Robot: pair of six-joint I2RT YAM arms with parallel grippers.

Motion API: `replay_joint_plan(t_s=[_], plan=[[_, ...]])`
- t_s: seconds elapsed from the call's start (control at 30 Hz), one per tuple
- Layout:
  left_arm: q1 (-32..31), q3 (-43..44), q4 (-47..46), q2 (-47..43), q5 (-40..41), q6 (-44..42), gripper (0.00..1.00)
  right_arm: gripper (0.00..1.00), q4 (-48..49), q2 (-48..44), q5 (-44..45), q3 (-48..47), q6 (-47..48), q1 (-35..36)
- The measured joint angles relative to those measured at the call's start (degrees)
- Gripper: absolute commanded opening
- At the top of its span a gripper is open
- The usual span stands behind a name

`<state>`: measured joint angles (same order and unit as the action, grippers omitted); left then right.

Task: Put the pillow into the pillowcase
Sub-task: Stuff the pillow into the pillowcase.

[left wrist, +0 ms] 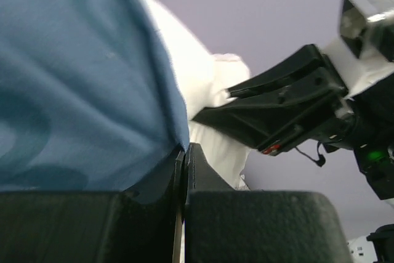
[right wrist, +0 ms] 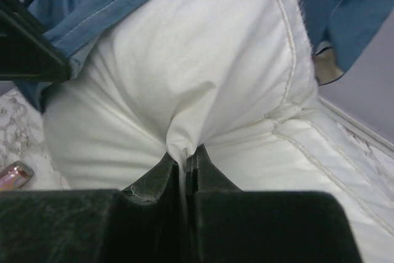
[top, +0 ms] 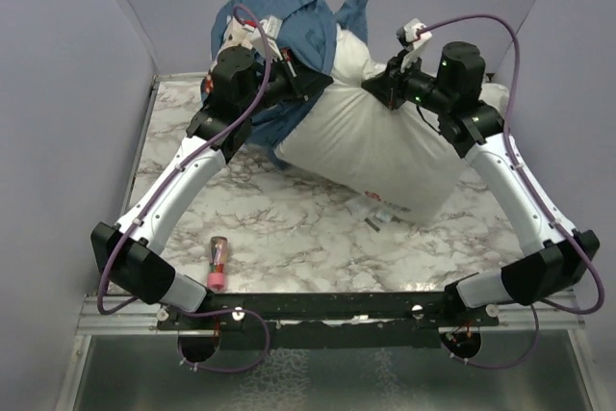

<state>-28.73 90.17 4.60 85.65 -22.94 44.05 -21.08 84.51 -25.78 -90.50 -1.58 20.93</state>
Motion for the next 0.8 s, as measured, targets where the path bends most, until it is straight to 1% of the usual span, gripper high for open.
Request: replay_joint_plan(t_s=[0.07, 0.17, 0.2, 0.27, 0.37, 0.43, 0.47, 0.5, 0.53, 0.6, 0.7, 0.8], plan=[[0.0, -4.5, -2.9, -2.9, -0.1, 0.0, 0.0, 0.01, 4.4, -4.7, -0.9, 5.0, 0.9, 0.2], [-0.4, -18.4, -9.0, -9.9, -0.1, 0.2, 0.0, 0.01, 11.3, -12.0, -3.3, 16.4, 1.8, 0.7], [-0.6, -23.9, -10.9, -12.1, 0.0, 0.3, 0.03, 0.01, 12.9, -13.9, -4.1, 20.5, 1.8, 1.0], [-0.9, -33.5, -13.1, -14.7, 0.4, 0.2, 0.13, 0.01, 17.6, -16.9, -5.7, 30.6, 1.2, 2.2], [-1.2, -46.3, -13.0, -16.1, 2.6, 0.2, 0.28, 0.01, 21.6, -16.9, -6.4, 40.3, 0.3, 4.2], [-1.4, -51.1, -11.6, -17.4, 3.5, 0.2, 0.36, 0.01, 24.4, -17.2, -6.6, 44.2, -1.0, 5.3], [-1.6, -52.1, -10.5, -18.7, 4.0, 0.0, 0.41, 0.01, 25.8, -17.8, -6.6, 45.6, -1.8, 6.1], [-1.8, -52.3, -9.1, -20.5, 4.5, -0.3, 0.42, 0.01, 26.9, -18.5, -6.6, 46.2, -2.3, 6.8], [-1.8, -52.1, -7.9, -22.7, 5.1, -0.8, 0.46, 0.01, 27.7, -19.1, -6.5, 46.6, -2.7, 7.3], [-1.8, -50.9, -4.8, -26.3, 6.2, -1.7, 0.48, 0.01, 28.7, -19.8, -6.4, 47.0, -3.3, 7.8], [-1.7, -46.6, 1.5, -30.9, 7.9, -3.1, 0.54, 0.01, 28.9, -20.0, -6.0, 47.3, -3.9, 8.2], [-1.7, -40.5, 7.0, -35.0, 10.0, -3.8, 0.56, 0.01, 28.9, -19.9, -5.8, 47.3, -4.2, 8.3]])
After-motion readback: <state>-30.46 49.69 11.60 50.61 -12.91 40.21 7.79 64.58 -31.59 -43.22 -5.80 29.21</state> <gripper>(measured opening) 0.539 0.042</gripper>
